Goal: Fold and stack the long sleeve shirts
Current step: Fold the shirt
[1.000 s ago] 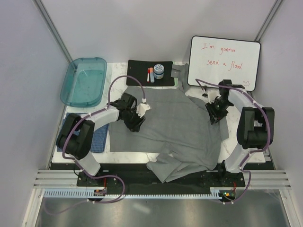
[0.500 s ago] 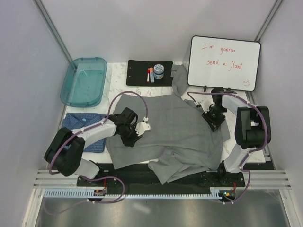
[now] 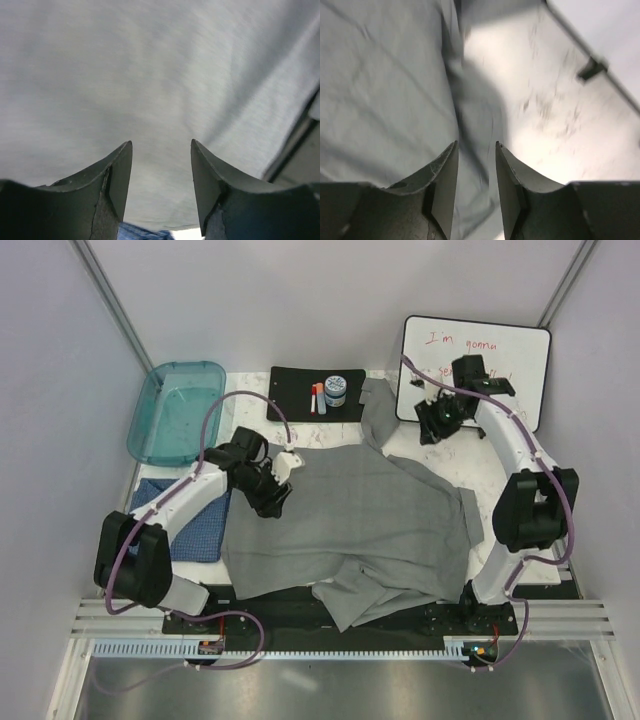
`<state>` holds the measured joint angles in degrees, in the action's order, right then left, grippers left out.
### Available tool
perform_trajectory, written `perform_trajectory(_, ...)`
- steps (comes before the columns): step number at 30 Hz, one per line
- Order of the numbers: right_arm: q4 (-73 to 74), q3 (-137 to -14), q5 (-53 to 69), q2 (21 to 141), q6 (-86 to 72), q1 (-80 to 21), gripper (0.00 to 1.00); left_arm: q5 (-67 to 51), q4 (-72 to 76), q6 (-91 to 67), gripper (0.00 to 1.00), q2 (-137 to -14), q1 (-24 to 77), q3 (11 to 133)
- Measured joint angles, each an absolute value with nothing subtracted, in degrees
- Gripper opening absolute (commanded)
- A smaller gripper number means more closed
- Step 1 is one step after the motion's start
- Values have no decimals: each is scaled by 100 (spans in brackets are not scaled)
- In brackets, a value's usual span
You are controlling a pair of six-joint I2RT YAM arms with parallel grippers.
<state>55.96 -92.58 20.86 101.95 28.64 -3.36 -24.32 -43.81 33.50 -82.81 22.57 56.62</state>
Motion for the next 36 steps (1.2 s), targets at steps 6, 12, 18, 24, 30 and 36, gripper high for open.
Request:
perform_trajectory(6,4630,-10269,2163,11212,1806,-1035,53,-2403,-4075,3179,60,-9011,1330,6519)
perform_trajectory(12,4169,-10768,2117,12287,1229,-1559,56,-2272,-3865,3000,62,-9819,714,7190)
perform_trajectory(18,3955,-11216,1798,12835,1037,-1754,55,-2235,-3826,2912,75,-10219,753,7682)
perform_trajectory(24,3872,-11474,1500,13085,1024,-1815,52,-2093,-3730,2856,78,-10783,760,8379)
perform_trajectory(30,3857,-11491,1339,13209,1083,-1815,12,-2080,-3686,2858,73,-11511,757,9080)
perform_trajectory(36,3868,-11618,1192,13218,1199,-1815,0,-2047,-3599,2862,70,-12119,757,9561)
